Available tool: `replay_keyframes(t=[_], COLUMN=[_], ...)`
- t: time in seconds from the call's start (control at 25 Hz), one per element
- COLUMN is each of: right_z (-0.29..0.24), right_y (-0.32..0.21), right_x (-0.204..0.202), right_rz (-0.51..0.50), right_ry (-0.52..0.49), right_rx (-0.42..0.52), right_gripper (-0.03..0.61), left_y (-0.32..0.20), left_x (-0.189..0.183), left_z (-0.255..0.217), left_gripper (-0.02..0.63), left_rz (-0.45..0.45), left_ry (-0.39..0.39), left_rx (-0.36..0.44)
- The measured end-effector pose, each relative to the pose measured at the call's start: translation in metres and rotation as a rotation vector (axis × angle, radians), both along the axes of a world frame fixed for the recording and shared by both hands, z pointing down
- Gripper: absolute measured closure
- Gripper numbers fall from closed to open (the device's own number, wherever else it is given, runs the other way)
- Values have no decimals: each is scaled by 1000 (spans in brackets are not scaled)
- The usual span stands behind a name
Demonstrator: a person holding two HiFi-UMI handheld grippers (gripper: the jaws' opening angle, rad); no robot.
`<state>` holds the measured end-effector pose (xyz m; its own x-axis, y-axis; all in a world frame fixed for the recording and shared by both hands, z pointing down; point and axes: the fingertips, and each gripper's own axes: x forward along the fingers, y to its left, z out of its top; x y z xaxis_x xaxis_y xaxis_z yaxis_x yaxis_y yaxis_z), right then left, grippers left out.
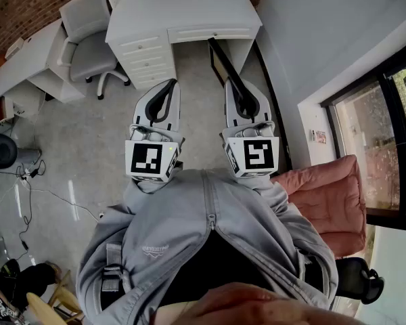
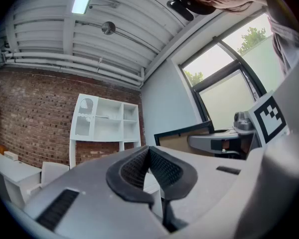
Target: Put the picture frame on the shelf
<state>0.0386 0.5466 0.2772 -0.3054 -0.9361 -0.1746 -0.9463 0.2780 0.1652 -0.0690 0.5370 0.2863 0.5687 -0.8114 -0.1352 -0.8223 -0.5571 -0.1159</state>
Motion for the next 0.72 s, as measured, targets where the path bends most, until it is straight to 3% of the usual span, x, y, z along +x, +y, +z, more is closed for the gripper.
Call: replay_keyframes(t=[0.72], right_z=[12], right_y=[-40], right_x=[13], right_rz=[-73], right_ry=[-31], right_rx=[-13], right_gripper=[545], left_y=[-38], left_x=[20], left_z=[17], left_gripper=[606], left_rz=[-32], left_ry=[-13], left_rx=[-39])
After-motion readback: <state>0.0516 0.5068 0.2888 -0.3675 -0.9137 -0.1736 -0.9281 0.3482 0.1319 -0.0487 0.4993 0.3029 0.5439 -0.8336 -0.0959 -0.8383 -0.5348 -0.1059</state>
